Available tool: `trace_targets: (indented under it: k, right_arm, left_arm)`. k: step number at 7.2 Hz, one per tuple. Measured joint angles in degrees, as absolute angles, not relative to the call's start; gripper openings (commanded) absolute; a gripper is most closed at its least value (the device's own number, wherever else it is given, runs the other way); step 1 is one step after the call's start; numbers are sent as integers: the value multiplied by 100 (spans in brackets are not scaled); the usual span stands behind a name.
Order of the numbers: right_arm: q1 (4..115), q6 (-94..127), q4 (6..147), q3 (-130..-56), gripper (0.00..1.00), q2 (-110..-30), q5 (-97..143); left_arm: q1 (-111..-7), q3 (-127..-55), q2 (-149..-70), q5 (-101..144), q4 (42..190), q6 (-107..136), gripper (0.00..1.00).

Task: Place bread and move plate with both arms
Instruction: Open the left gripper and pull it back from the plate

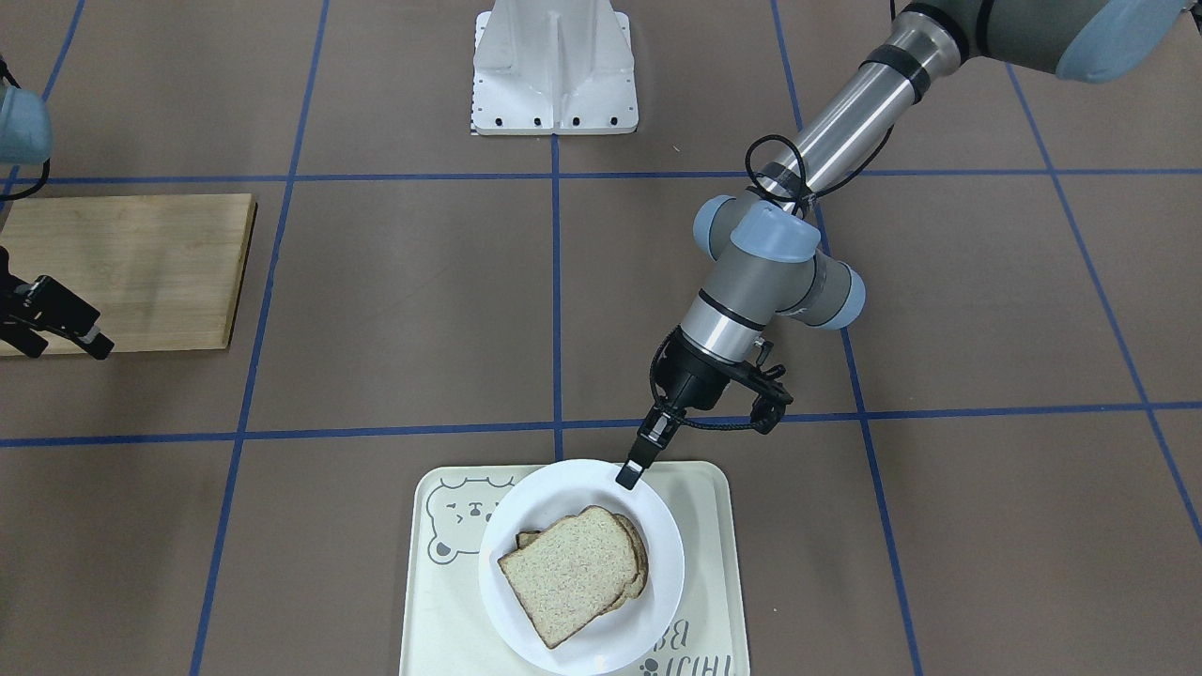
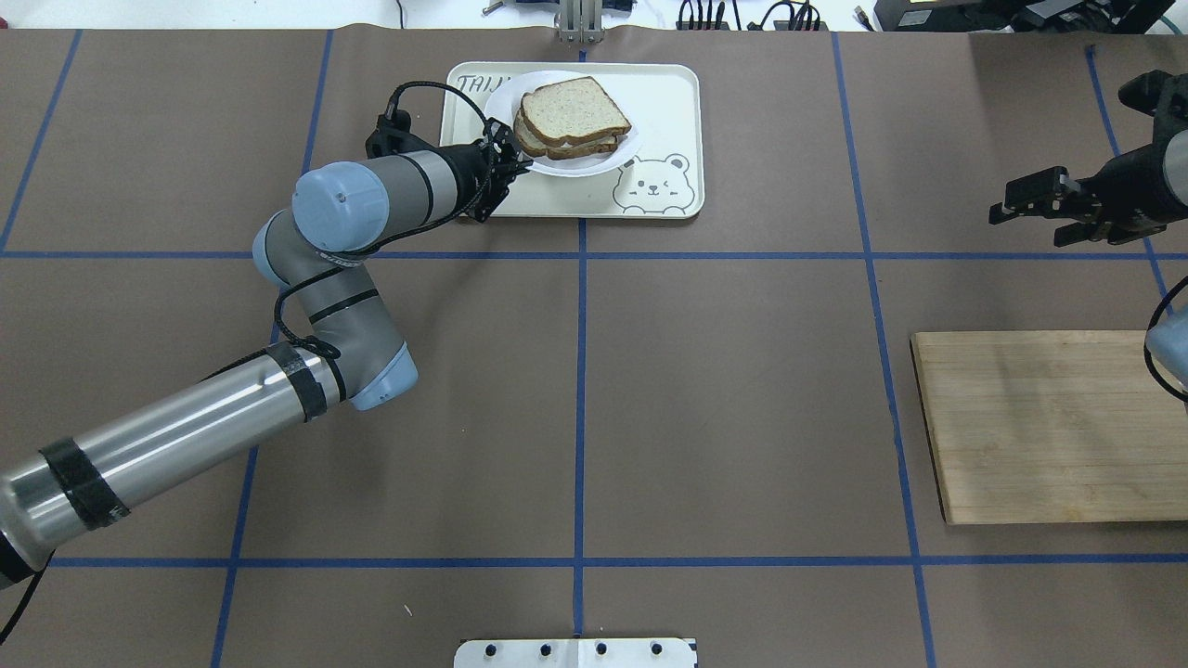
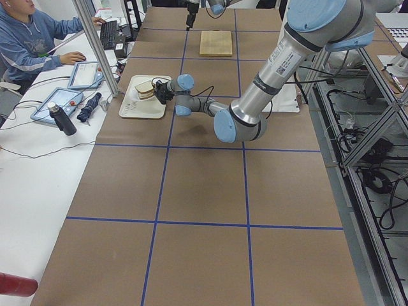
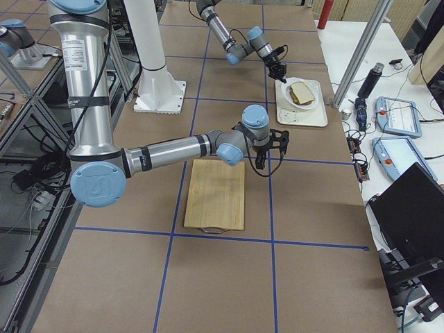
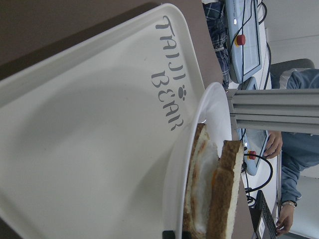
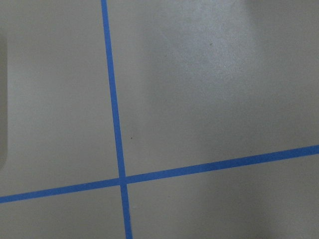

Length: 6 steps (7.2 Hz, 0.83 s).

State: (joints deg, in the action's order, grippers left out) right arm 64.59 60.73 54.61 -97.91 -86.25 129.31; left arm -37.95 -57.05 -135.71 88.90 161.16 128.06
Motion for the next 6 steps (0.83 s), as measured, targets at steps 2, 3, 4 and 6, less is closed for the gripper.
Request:
trace_targets:
  k: [2, 3, 4, 6]
  right_arm:
    - [6478, 6073, 5495, -9809, 100, -8625, 12929]
    - [6498, 6073, 5530, -9838, 100, -8620, 12929]
    - [6519, 6073, 5584, -9871, 100, -8600, 12931]
    - [6594, 6073, 5782, -9943, 100, -8495, 12936]
  left_arm:
    - [-3762, -5642, -13570, 8886, 16117, 12806, 15]
    - [-3752, -5621, -13570, 8888, 16118, 12804, 65]
    - [-3732, -5609, -13568, 8891, 16121, 12788, 98]
    - [-3708, -5682, -13503, 8908, 16125, 12694, 99]
